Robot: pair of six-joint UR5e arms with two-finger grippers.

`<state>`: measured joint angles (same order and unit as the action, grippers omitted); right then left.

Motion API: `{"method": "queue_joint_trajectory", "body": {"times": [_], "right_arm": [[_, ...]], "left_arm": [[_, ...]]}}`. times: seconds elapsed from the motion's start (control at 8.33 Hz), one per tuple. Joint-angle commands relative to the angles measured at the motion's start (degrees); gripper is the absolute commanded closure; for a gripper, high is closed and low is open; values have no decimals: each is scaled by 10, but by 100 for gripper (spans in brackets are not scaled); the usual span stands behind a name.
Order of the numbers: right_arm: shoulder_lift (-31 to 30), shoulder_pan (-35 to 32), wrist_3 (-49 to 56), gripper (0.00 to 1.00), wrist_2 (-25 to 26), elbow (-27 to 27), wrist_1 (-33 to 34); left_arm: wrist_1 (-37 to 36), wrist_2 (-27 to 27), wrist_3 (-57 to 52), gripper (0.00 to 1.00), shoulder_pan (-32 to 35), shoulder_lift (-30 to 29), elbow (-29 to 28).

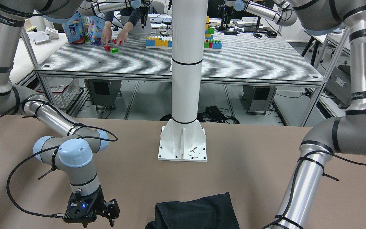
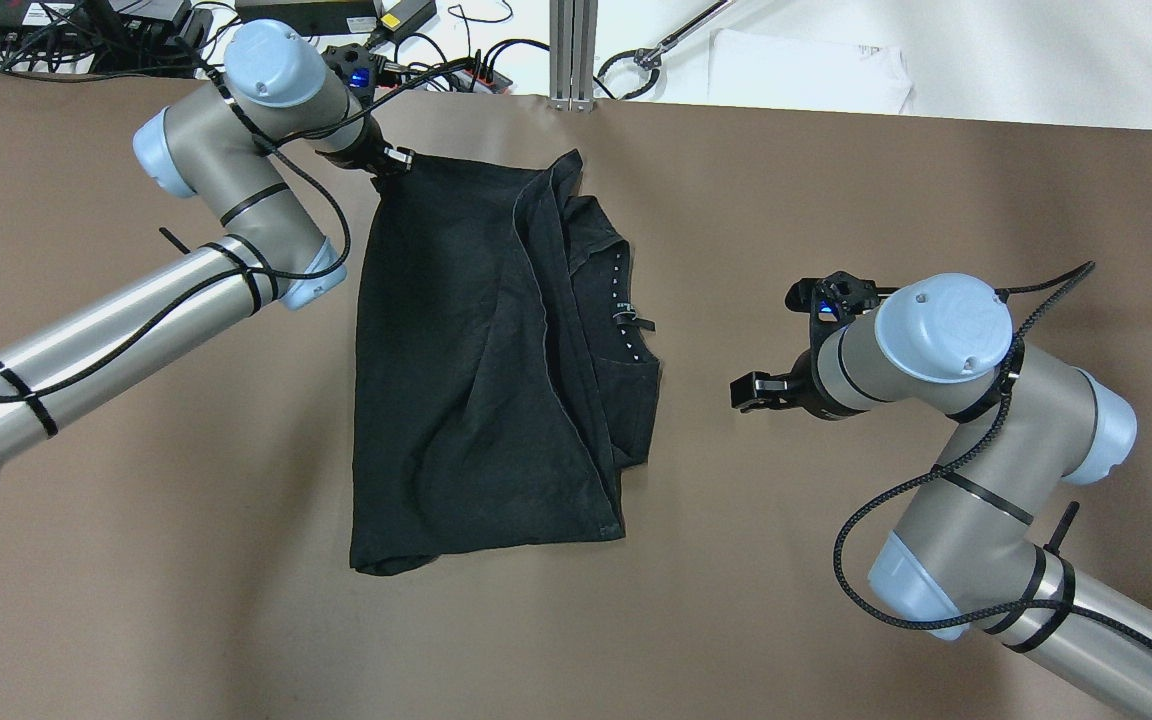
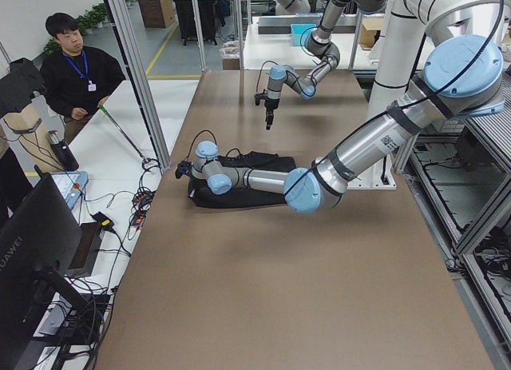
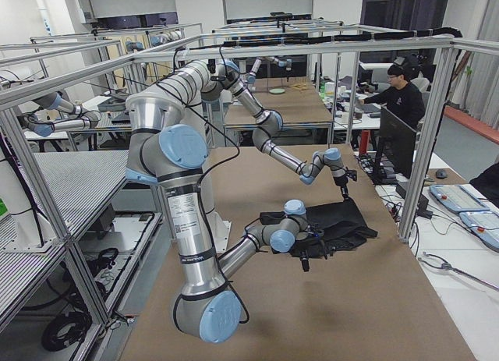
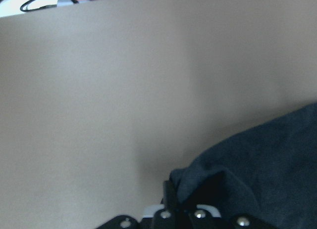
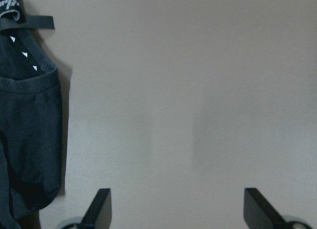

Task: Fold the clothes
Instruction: 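Grasp the shirt's side edge with the left gripper and fold it across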

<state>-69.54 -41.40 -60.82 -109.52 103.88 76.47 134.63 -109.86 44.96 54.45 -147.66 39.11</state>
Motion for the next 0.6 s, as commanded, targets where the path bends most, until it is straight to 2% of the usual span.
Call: {"method": "queue_joint_trajectory", "body": {"times": [0.0,0.24,0.48], "right_arm": [[3,4,0,6,0,-3,1],[6,5,-2,6,0,-4,0],[16,25,-83,7,7,-4,-1]], "left_arm": [[1,10,-29,1,6,-42,-47],[1,3,-33,0,14,-39,-32],[1,-90,-66,0,57,-25,-27]]}}
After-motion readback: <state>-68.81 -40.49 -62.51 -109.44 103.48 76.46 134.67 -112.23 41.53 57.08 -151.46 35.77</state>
